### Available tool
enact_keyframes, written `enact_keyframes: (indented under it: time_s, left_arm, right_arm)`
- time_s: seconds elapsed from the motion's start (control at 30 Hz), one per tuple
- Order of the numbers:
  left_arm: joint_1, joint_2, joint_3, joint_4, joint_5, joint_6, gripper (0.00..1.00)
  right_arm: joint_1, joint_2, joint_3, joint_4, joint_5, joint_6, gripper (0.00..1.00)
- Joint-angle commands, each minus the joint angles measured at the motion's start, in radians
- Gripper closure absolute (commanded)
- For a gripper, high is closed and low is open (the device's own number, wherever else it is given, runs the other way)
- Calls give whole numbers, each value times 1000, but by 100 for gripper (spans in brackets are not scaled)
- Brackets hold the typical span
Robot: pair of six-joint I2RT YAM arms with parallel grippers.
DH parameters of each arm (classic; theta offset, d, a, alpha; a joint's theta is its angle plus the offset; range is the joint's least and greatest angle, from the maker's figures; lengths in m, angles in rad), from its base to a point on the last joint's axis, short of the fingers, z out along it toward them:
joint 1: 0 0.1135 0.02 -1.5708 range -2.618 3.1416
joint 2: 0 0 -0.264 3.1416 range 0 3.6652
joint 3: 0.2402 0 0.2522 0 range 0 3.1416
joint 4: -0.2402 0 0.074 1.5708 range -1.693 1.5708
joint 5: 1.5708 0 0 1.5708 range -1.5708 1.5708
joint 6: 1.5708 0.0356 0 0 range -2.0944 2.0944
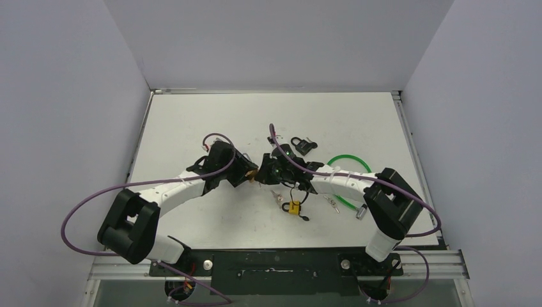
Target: Unlock with the key
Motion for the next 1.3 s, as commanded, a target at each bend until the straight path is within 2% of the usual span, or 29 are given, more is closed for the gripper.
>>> enact_keyframes:
  time_s: [0.0,0.23,0.43,0.6,0.67,0.77,0.87,1.0,1.07,1.27]
  left_arm:
    - [-16,-89,-1,156,144,-53,100]
    - [-8,-149,-80,308,148,-76,100]
    - [-1,-172,-99,343,156,-76,100]
    - [9,-184,-113,367,158,-82,100]
    - [12,-186,-115,367,157,-81,100]
    - [15,-185,-110,354,143,-58,100]
    - [20,-189,-92,325,121,-3,100]
    - [20,-187,-60,282,80,111,100]
    - [21,-185,-49,275,70,174,100]
    - [21,-188,-14,254,115,404,100]
  right_arm:
    - [-37,-1,8,239,-36,73,100]
    - [-159,-46,-197,685,-349,485,100]
    - [-175,-52,-301,966,-406,751,100]
    - [-176,-34,-342,1035,-409,849,100]
    - [-176,-41,-337,997,-405,815,100]
    - [-177,-84,-293,780,-369,646,98]
    - [-176,-148,-271,594,-292,472,75]
    - [-189,-202,-269,474,-262,328,46]
    - [-192,-228,-280,450,-257,283,40]
    - [-207,-281,-281,376,-218,192,30]
